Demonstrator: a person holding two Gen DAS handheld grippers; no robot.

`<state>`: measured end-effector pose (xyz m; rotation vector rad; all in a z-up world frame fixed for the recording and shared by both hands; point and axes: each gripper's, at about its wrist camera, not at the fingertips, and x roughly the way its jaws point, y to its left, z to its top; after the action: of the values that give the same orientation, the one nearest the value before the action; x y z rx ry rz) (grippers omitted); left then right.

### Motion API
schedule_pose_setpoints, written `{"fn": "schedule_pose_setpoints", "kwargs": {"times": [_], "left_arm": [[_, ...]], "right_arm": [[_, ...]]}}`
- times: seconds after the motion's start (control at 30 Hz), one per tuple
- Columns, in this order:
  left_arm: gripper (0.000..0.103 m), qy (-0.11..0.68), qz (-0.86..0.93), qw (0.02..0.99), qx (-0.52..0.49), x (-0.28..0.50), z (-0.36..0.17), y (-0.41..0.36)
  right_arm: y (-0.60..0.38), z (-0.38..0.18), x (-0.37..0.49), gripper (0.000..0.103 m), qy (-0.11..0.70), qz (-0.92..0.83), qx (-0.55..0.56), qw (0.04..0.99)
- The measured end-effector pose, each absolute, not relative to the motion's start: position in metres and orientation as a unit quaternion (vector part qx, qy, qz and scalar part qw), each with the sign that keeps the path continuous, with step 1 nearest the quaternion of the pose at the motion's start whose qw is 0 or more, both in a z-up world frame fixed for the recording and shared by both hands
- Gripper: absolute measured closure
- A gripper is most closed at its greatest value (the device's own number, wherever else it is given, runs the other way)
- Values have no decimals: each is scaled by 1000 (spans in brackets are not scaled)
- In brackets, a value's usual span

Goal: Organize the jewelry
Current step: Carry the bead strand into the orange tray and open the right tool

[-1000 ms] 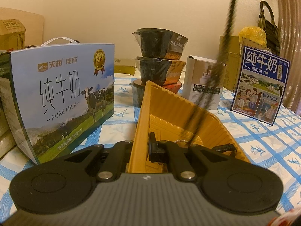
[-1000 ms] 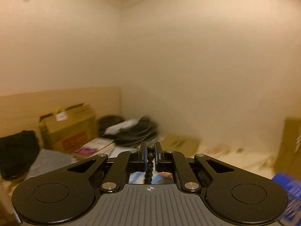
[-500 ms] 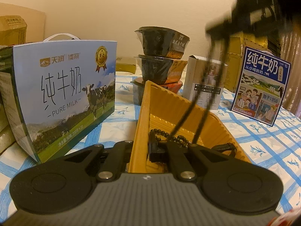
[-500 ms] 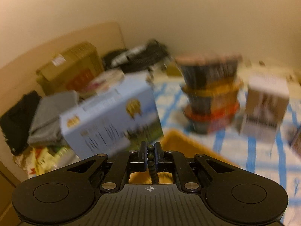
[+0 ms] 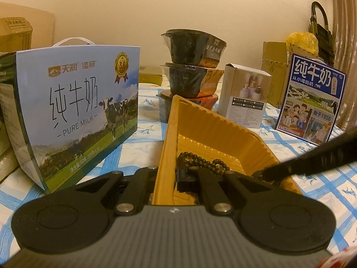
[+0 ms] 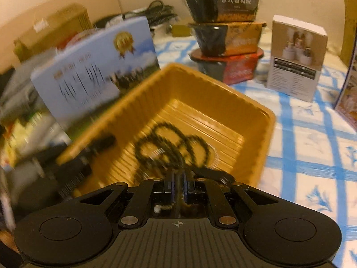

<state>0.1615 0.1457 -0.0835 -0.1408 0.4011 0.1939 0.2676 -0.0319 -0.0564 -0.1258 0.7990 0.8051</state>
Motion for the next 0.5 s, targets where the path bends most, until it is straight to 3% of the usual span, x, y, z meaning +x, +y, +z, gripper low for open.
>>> {"fn": "schedule_pose_setpoints", "kwargs": {"times": [0.23,0.3,0.37,0.43,0.5], "left_arm": [[98,201,99,972,-67,163,-84,145],[98,203,99,972,-66,163,-85,146],[98,204,100,972,-65,163,-86,146],[98,205,101,971,-64,163,-86,146],[98,206,103,971,-63,163,-88,147]], "right_arm": [[-48,-65,258,94,371,372,-77,848],[-51,-64,255,87,364,368,-77,852],[-56,-62,253,61,357,366,-69,857],[-62,-60,253,52,352,362,-54,862],[-64,-58,255,52,354,360,-44,862]]}}
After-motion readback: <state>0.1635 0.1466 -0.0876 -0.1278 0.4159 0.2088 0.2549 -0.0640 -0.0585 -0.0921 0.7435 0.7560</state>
